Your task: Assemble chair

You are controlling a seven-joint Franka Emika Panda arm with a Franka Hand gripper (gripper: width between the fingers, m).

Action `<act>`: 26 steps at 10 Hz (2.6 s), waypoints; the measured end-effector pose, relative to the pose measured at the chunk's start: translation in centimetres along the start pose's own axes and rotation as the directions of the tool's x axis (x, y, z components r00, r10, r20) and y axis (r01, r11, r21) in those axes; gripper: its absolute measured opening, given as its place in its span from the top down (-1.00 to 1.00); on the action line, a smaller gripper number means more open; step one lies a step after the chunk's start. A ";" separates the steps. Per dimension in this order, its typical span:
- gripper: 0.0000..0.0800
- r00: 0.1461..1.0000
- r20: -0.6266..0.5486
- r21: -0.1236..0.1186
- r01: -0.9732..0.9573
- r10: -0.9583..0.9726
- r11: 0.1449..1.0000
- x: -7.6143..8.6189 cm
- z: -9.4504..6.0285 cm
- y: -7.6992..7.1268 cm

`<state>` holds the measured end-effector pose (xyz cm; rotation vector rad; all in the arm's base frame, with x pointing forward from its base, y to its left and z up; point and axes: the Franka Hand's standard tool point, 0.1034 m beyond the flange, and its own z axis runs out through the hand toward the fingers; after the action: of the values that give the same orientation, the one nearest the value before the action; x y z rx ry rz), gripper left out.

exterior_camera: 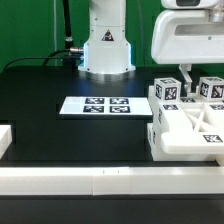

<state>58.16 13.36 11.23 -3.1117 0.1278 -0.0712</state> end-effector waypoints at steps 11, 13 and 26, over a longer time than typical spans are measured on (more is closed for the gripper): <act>0.33 0.972 0.007 0.027 -0.236 0.236 0.971 0.1 0.2 1.0; 0.33 0.919 0.015 0.035 -0.394 0.394 0.918 0.2 0.2 1.1; -0.32 0.404 0.080 0.028 -0.915 0.911 0.403 0.1 0.2 0.9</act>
Offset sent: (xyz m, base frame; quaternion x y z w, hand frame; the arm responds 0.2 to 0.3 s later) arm 0.0000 0.0000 0.0000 0.0000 0.0000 0.0000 1.0000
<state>58.17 12.50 10.99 -2.4664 1.7512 0.0376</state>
